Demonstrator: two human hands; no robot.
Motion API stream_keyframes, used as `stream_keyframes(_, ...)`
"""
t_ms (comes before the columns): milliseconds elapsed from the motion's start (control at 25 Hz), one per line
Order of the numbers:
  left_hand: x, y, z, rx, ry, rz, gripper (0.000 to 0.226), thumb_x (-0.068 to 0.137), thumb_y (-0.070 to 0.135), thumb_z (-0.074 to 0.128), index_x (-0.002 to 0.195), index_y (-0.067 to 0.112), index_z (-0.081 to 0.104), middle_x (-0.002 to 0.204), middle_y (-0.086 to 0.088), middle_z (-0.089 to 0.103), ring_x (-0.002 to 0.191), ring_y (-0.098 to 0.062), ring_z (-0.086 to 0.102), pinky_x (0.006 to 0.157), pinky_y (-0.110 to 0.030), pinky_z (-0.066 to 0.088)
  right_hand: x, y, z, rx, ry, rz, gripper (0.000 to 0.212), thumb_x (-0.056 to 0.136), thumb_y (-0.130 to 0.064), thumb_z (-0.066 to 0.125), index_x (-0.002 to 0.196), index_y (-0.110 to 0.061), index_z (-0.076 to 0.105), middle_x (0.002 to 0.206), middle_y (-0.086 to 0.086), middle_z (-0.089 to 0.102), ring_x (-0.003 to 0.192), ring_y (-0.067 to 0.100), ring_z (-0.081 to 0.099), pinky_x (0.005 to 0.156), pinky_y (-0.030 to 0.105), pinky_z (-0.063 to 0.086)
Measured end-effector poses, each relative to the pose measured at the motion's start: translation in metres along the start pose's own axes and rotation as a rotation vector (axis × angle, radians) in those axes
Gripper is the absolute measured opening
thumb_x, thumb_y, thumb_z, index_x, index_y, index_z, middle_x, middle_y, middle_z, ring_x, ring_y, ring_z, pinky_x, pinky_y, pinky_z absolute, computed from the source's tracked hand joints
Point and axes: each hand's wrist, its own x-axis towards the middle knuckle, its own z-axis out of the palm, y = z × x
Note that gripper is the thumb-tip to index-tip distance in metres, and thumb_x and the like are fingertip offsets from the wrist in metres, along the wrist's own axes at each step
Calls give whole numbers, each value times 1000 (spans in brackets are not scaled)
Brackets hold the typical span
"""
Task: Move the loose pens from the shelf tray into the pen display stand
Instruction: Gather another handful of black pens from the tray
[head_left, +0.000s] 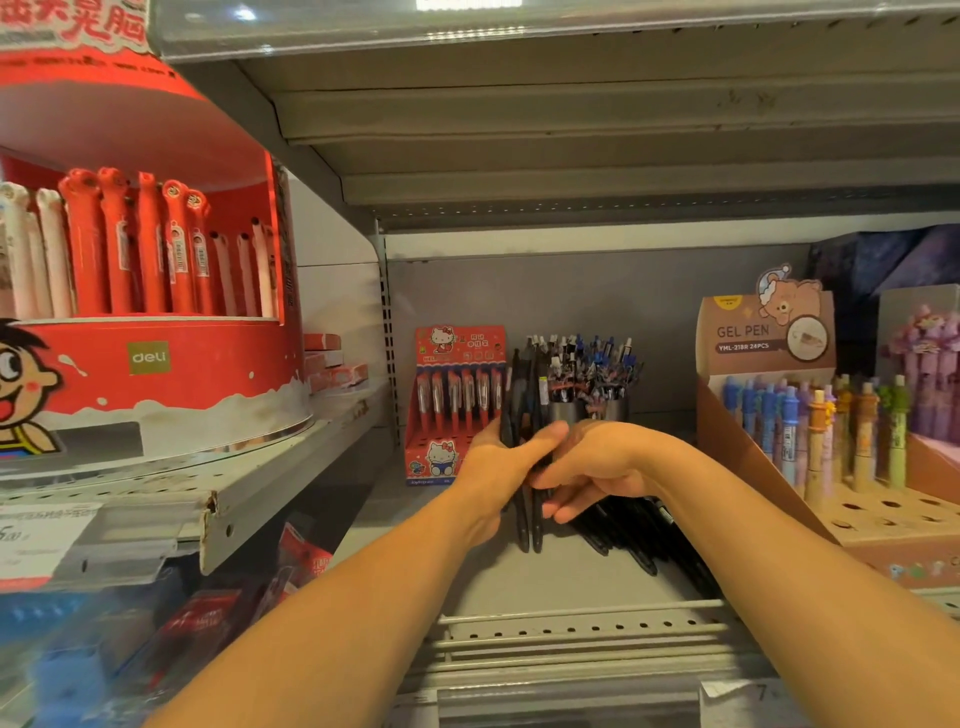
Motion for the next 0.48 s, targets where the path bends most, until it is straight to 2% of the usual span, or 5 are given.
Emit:
stream_keyframes(160, -1, -1, 0, 29, -10, -28, 26, 83, 28, 81, 103, 16, 73, 90, 1, 79, 80, -10, 75, 60, -18, 55, -1, 1, 2, -89, -22, -44, 17, 92, -8, 72, 110, -8, 70, 87, 10, 78, 80, 23, 75, 74, 33, 63)
stream_keyframes(280, -1, -3, 1, -18, 17, -66, 15, 89, 28, 75, 102, 21, 71, 93, -2, 78, 85, -16, 74, 66, -27, 59, -4, -3, -3, -151, -39, -3, 20, 91, -14, 75, 109, -6, 72, 94, 11, 78, 90, 25, 76, 83, 41, 63)
stream_keyframes(320, -1, -4, 1, -21, 15, -64, 16, 91, 28, 72, 106, 22, 70, 98, -3, 77, 89, -17, 73, 71, -30, 60, -6, -4, -6, -140, -34, 10, 24, 90, -13, 75, 112, -5, 72, 99, 13, 78, 95, 26, 75, 86, 43, 62)
stream_keyframes(400, 0, -6, 3, -17, -4, -56, 21, 94, 29, 69, 113, 21, 68, 103, -3, 74, 93, -19, 70, 78, -32, 58, -7, -7, -12, 0, 61, -34, 43, 91, -3, 71, 132, -7, 61, 116, 14, 71, 108, 29, 71, 88, 46, 61)
stream_keyframes(480, -1, -9, 3, 34, -50, -69, 22, 94, 30, 69, 113, 20, 67, 91, 1, 69, 80, -14, 66, 69, -26, 55, -6, -12, -13, 194, 196, -227, 67, 93, 4, 62, 151, -21, 42, 132, 5, 59, 118, 30, 65, 87, 43, 60)
